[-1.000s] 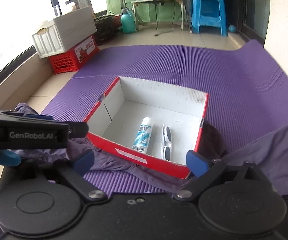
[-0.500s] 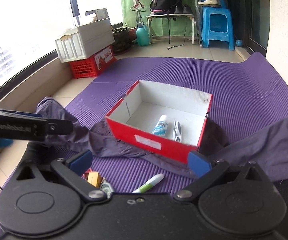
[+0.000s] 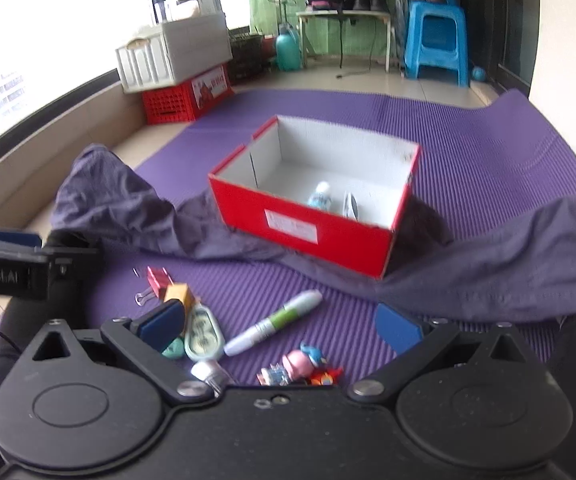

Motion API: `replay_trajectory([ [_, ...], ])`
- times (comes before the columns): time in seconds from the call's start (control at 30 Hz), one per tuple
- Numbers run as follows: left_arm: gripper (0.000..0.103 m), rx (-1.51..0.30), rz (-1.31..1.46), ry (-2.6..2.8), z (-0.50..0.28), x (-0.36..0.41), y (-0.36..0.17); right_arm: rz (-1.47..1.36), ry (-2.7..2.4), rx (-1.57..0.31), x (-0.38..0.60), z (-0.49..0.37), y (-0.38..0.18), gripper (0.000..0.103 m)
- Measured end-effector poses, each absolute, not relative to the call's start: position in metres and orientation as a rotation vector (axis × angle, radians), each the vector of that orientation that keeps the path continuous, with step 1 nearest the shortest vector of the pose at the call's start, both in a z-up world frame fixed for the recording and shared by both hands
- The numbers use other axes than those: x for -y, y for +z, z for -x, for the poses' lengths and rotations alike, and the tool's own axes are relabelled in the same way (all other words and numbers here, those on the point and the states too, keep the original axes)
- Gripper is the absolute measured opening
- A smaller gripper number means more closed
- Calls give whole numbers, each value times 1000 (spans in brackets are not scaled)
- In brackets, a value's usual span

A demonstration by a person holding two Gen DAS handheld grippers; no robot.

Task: Organize rigid objects
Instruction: 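Move both tools back toward the remaining items on the mat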

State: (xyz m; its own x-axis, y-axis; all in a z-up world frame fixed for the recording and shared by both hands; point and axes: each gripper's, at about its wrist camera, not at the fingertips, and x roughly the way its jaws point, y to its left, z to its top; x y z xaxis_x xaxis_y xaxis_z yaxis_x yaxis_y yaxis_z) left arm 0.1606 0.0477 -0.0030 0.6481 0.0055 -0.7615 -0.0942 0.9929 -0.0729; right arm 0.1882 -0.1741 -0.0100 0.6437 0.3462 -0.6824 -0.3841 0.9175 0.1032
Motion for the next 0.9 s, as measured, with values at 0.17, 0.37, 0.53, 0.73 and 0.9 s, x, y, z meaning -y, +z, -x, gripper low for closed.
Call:
replay_trajectory([
  [0.17,103,-957,142,68,-155,-40,-46,59,411,-821,179,-191,-30,101],
  [0.37,103,-1010,101,71,-156,-31,-80,48,386,-902,183,-200,-59,101],
  [0.53,103,-1093,105,46,-162,-29,-108,55,405,-957,173,-203,-79,100],
  [0.73,103,-1128,82,45,-164,-28,-130,83,476,-1025,151,-210,-95,96],
  [0.9,103,-1133,45,47,-169,-21,-142,108,531,-1088,131,-221,-107,90],
])
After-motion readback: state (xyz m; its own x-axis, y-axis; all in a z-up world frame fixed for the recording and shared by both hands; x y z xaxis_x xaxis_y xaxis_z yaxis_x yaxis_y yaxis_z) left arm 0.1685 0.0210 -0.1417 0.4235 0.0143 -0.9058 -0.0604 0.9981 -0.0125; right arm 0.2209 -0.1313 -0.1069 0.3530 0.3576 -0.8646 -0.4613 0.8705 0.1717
